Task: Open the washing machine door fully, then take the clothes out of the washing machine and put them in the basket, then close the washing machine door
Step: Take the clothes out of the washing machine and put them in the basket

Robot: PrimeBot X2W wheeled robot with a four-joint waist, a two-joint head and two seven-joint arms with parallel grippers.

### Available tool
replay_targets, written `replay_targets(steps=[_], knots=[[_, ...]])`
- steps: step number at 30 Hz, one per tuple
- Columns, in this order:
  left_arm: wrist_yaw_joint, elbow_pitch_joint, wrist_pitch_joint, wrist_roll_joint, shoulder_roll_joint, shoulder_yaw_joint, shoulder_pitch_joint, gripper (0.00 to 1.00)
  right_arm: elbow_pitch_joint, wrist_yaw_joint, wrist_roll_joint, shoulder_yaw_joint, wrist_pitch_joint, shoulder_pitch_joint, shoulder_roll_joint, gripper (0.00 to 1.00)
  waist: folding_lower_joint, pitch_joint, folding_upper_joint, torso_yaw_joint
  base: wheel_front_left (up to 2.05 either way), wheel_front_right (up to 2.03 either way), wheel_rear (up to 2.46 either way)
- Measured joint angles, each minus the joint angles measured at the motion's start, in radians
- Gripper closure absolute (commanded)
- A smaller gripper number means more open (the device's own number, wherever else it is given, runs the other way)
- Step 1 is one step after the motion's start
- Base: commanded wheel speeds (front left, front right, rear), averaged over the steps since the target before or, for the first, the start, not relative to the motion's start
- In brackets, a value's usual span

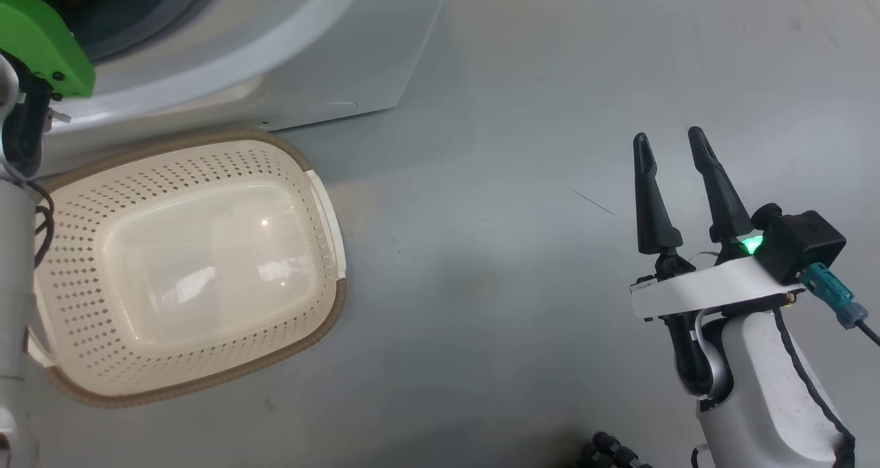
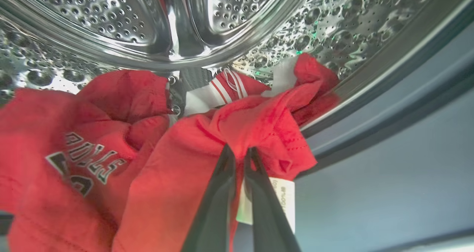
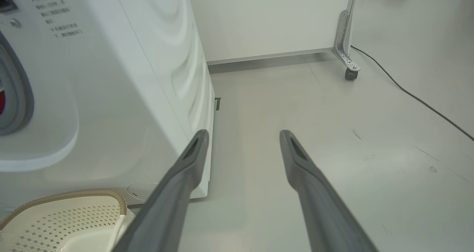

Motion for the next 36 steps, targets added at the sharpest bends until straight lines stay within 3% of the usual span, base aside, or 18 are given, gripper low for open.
replay_targets(steps=[14, 21, 36], knots=[[0.0, 0.014, -0.16, -0.017, -0.039, -0.021, 0.077, 1.0, 0.03, 0.016, -0.025, -0.026, 0.0, 0.007, -0.001, 0.0, 0.0, -0.099, 0.0, 0.073, 0.0, 0.0, 0.0], [0.0, 0.005, -0.225, -0.028, -0.064, -0.077, 0.16, 1.0, 0.05, 0.024, -0.026, -0.033, 0.0, 0.026, -0.001, 0.0, 0.0, -0.161, 0.0, 0.106, 0.0, 0.0, 0.0], [0.0, -0.086, -0.384, -0.075, -0.075, -0.145, 0.338, 1.0, 0.088, 0.033, -0.027, -0.047, 0.0, 0.094, -0.002, 0.0, 0.0, -0.32, 0.0, 0.177, 0.0, 0.0, 0.0]])
